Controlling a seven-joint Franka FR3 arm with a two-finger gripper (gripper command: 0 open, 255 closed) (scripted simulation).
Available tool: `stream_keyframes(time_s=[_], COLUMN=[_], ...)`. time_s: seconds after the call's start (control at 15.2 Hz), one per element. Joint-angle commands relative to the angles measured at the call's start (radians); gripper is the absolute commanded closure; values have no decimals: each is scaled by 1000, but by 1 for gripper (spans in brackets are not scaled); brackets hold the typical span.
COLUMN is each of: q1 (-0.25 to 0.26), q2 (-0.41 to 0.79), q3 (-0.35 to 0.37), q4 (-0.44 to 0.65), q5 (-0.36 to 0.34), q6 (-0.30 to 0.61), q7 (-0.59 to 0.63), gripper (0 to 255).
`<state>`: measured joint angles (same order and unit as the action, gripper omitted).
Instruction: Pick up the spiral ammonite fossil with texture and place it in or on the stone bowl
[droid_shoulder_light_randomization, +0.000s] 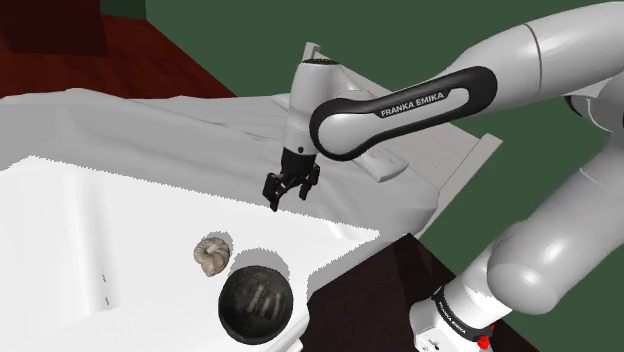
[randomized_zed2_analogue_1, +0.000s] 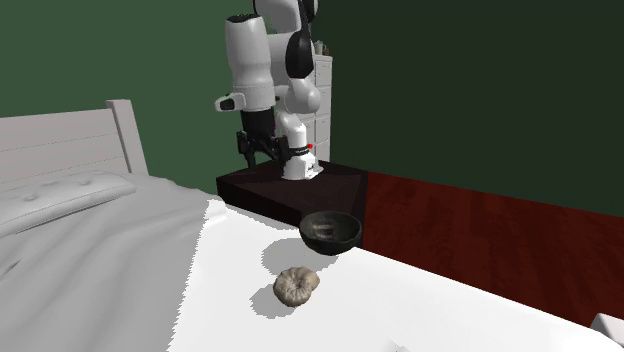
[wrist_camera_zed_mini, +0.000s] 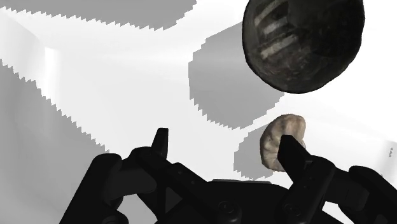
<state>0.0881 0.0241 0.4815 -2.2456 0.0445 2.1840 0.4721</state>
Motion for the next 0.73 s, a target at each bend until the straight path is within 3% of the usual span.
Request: stream_keyframes(time_s=[0.0,0.66], q1=[13,176], q2=[98,516], q3=[8,-50], q4=[45,349], q5=[-59,-284], q6=[37,72], q7=[53,247], gripper=[0,0])
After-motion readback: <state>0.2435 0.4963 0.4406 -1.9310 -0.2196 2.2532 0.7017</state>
